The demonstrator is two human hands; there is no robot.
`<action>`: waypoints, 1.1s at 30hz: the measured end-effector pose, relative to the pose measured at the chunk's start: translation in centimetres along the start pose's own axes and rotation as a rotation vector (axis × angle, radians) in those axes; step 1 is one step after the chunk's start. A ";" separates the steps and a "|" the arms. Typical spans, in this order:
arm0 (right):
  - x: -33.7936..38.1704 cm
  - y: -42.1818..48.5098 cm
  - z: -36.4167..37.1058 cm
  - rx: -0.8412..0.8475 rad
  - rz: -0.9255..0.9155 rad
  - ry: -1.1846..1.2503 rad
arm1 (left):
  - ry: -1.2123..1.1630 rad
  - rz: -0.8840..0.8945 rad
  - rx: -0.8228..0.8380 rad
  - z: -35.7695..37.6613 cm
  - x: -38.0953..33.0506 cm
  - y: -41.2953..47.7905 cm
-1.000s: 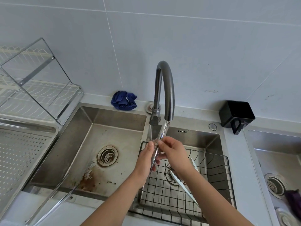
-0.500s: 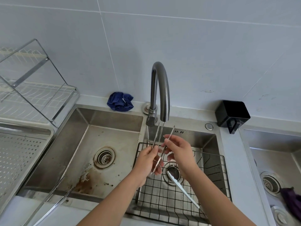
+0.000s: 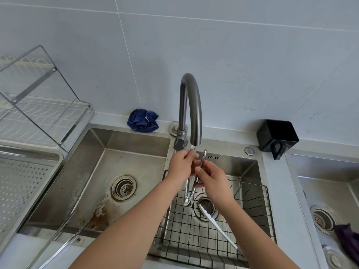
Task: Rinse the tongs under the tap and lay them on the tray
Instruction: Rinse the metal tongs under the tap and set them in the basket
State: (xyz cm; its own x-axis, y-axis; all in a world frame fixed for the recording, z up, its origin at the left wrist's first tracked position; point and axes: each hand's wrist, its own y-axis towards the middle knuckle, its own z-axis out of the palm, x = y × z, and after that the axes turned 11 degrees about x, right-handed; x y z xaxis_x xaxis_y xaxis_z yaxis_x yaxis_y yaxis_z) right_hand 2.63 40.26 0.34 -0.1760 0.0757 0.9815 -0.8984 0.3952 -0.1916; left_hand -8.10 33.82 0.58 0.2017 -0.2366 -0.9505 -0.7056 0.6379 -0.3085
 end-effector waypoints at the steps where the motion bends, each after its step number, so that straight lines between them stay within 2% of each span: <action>1: 0.0 0.2 -0.2 -0.015 0.001 -0.015 | -0.031 -0.006 0.014 0.0 0.0 0.1; 10: -0.5 0.6 -1.2 -0.139 -0.015 -0.078 | -0.278 -0.052 0.191 -1.6 1.6 -1.6; 16: -0.2 1.3 -0.8 -0.182 0.033 0.066 | -0.282 -0.248 0.350 -2.4 4.2 -4.0; 20: 0.0 1.9 -0.6 -0.142 0.122 0.197 | -0.366 -0.247 0.447 -3.5 4.8 -5.1; 24: -0.3 2.3 0.6 -0.039 0.187 0.211 | -0.286 -0.261 0.417 -4.1 5.0 -6.1; 28: -0.4 2.8 1.6 0.000 0.176 0.155 | -0.054 -0.173 0.252 -4.2 5.8 -7.4; 33: 0.5 4.2 1.6 -0.130 0.213 0.143 | 0.138 -0.078 0.167 -4.5 7.4 -8.7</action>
State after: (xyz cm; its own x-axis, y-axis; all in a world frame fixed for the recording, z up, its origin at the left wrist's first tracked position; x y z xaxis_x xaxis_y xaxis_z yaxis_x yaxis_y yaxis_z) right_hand -1.91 40.47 0.00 -0.2889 0.2941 0.9111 -0.7862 0.4702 -0.4011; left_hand -3.51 23.17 -3.62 0.1486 -0.3806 -0.9127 -0.5671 0.7234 -0.3939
